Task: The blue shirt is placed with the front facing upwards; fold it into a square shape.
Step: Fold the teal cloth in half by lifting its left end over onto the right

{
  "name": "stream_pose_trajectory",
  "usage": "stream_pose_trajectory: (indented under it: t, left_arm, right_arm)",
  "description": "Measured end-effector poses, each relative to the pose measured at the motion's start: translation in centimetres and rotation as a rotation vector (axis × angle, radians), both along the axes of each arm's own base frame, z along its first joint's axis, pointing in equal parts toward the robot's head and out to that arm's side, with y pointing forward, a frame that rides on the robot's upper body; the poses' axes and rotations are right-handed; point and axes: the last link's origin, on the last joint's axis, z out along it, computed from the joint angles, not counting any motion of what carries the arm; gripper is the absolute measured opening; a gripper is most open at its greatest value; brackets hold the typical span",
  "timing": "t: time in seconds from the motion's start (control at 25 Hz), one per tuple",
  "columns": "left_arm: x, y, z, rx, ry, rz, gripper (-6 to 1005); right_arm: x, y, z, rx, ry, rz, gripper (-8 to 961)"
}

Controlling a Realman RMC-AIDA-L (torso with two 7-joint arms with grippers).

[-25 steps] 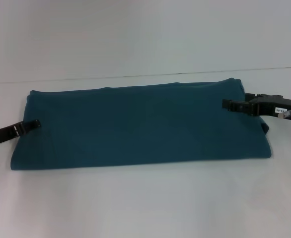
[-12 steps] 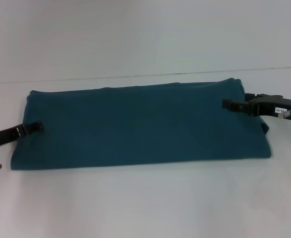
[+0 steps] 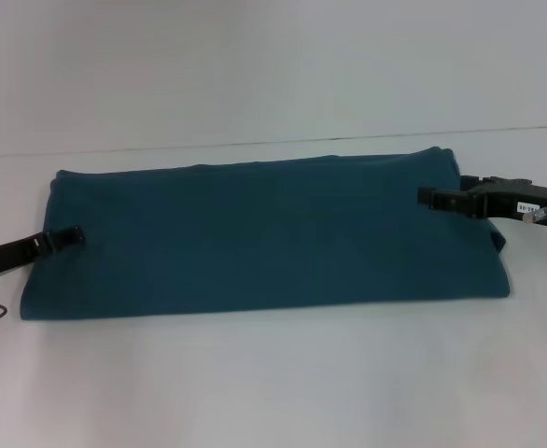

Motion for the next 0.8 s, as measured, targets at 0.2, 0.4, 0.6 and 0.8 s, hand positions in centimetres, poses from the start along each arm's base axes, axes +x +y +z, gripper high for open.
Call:
stream_pose_trajectory:
  t: [0.2,0.4,0.6,0.8]
  left_arm:
    - [0.1,0.0,0.0,-0.001,-0.009,-0.002,825]
    - [0.6,0.0,-0.2,-0.006,-0.052,-0.009,825]
    - [1.5,0.1,-0.2,-0.01,-0.12,-0.029,825]
    - [2.1,0.3,-0.2,-0.008,-0.129,-0.045,825]
  right_arm:
    - [0.1,0.1,0.0,0.006,-0.003,-0.006,930]
    - [0.2,0.0,-0.1,0.008,-0.003,-0.013,930]
    - [0.3,0.0,-0.1,0.009,-0.003,-0.016,930]
    - [0.3,0.0,-0.2,0.007,-0.002,-0.017,930]
